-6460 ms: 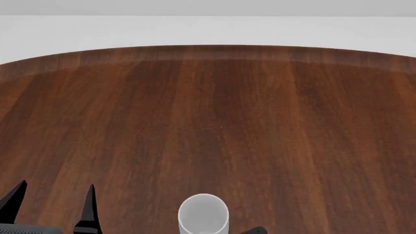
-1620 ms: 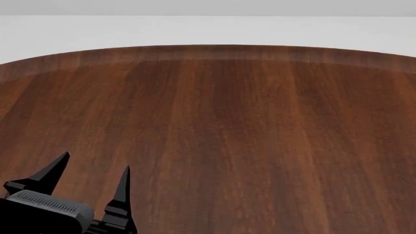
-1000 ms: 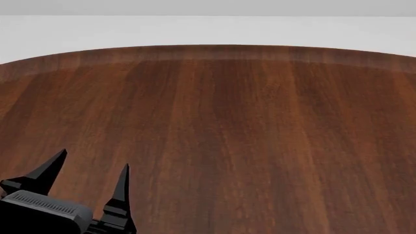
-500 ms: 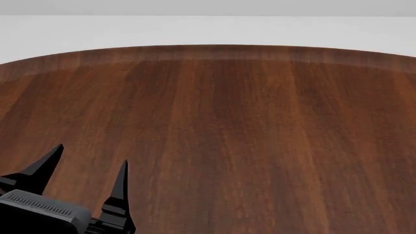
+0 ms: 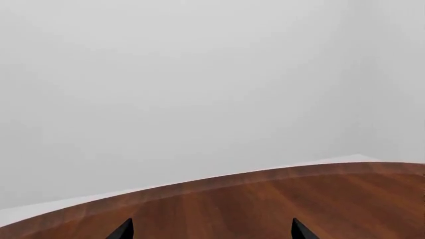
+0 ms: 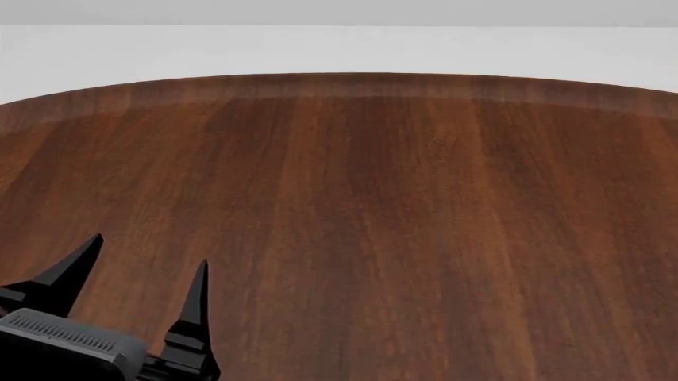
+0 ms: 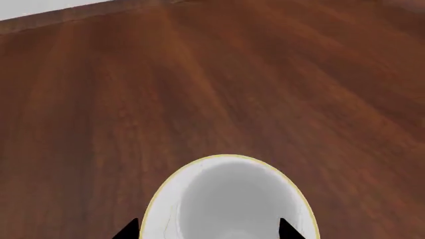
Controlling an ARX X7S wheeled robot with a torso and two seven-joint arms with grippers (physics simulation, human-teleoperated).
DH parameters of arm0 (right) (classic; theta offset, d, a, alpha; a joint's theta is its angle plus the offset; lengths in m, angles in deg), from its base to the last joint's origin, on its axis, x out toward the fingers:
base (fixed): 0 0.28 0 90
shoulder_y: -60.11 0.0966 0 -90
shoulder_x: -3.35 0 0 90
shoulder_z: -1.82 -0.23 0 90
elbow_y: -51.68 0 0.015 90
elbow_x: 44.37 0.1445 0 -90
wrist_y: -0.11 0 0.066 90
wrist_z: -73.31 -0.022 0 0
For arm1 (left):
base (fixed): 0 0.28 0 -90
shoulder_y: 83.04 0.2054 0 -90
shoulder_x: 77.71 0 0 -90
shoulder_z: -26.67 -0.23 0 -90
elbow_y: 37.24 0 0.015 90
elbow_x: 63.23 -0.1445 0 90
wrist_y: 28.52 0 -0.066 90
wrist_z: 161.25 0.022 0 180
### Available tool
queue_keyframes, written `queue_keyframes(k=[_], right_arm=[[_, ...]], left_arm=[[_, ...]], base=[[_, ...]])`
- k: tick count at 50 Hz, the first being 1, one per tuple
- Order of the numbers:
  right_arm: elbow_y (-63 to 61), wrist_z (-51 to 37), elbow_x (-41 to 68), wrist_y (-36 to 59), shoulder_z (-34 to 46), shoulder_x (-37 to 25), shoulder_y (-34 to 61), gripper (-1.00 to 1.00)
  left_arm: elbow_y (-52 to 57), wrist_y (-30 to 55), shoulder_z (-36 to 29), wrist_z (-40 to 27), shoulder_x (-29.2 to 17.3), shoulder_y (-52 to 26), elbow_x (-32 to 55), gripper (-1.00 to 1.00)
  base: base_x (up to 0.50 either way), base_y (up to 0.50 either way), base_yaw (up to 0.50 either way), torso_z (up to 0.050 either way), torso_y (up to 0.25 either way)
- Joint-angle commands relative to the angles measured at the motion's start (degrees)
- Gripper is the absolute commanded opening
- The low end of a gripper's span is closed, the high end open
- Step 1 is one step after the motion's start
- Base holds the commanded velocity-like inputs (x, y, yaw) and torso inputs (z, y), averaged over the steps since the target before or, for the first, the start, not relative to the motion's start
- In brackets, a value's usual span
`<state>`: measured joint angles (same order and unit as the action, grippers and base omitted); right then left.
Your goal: Put the white mug on the plate.
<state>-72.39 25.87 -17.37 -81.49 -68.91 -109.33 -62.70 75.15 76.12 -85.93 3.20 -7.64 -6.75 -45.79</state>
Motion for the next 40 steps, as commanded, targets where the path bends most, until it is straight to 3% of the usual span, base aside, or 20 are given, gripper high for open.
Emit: queue_keyframes(k=[1,40], right_arm=[[-7.9,-4.2,-3.4,5.2,0.2,-2.5,2.2,1.0],[-25.8,-12.5,2.0,25.1,-1.9,-9.7,18.6,1.0]], left_arm=[[0.3,0.2,0.1,-0.2,-0.3,-0.1,0.3,1.0],[3.3,2.2,0.7,-1.8,-1.7,-0.7,1.0,1.0]], base=[[0.0,0.0,0.0,0.0,0.0],[0.0,0.0,0.0,0.0,0.0]])
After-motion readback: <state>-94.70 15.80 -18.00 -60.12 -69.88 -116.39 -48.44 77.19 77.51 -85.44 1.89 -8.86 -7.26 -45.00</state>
